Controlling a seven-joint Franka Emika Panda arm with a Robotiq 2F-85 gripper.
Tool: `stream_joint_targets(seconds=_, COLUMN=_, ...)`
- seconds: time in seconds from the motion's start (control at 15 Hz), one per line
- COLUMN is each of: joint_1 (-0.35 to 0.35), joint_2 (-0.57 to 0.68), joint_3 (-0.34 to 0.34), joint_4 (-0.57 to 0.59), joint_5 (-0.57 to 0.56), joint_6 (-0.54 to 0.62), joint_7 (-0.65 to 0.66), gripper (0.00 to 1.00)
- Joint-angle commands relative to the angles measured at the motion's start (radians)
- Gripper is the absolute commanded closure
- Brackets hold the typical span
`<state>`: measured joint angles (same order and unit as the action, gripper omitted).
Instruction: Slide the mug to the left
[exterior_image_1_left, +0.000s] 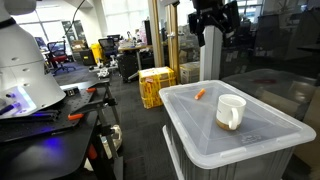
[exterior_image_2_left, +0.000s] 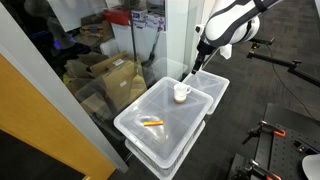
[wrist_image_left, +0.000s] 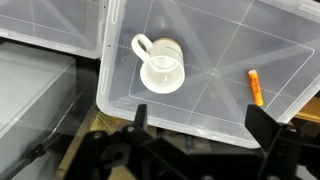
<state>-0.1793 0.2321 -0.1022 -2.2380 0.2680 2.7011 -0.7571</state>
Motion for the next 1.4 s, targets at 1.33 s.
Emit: stream_joint_targets(seconds=1.33, joint_1=-0.088, joint_2=0.262, joint_3=0.125, joint_4=0.194, joint_5=-0.098, joint_6=-0.009, joint_7=-0.017, gripper=0.00)
